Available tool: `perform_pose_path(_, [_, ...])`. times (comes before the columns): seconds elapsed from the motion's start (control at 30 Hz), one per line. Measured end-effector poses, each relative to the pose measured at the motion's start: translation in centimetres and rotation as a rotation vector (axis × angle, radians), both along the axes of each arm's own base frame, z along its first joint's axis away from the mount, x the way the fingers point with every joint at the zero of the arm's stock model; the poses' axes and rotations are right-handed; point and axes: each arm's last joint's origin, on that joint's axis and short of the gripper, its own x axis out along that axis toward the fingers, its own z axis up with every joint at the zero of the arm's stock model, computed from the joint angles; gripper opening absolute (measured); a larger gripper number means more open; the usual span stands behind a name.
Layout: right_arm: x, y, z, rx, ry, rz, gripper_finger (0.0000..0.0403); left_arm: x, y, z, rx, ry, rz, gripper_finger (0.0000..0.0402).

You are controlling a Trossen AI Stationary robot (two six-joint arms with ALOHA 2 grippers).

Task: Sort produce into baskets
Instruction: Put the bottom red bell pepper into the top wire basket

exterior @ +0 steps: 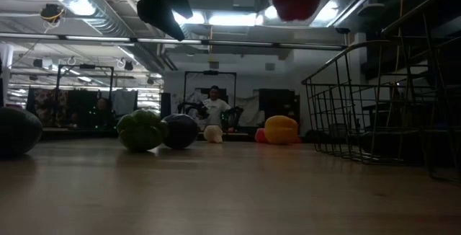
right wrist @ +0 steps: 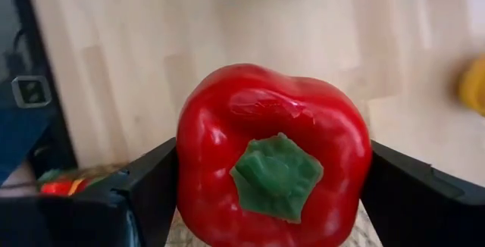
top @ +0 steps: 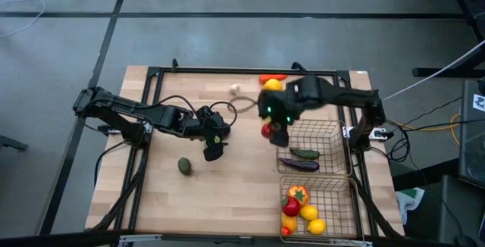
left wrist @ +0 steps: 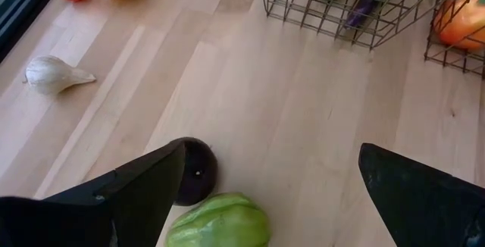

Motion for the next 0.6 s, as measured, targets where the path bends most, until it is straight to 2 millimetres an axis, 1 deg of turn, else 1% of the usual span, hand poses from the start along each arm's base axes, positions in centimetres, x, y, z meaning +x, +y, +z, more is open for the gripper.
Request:
perform_pose_path(0.17, [-0.5, 3.3, 0.1, -0.032, -0.003, 0.072, 0.0335, 0.0, 0.0, 0.0, 0.000, 0.000, -0.001, 0.0390])
perform_pose_path(0.37, [-2.1, 6.5, 0.9, -0.026, -0.032, 0.157, 0.0335, 0.0, 0.0, 0.0, 0.001, 0.000, -0.001, 0.0390])
perform_pose_path(0.47, [-3.6, 7.3, 1.0, -0.052, -0.030, 0.186, 0.0335, 0.0, 0.0, 0.0, 0.001, 0.000, -0.001, 0.0390])
perform_pose_path(0.6, [-6.1, 7.2, -0.3, -0.093, 0.031, 0.150, 0.0335, 0.0, 0.0, 0.0, 0.001, 0.000, -0.001, 0.0390])
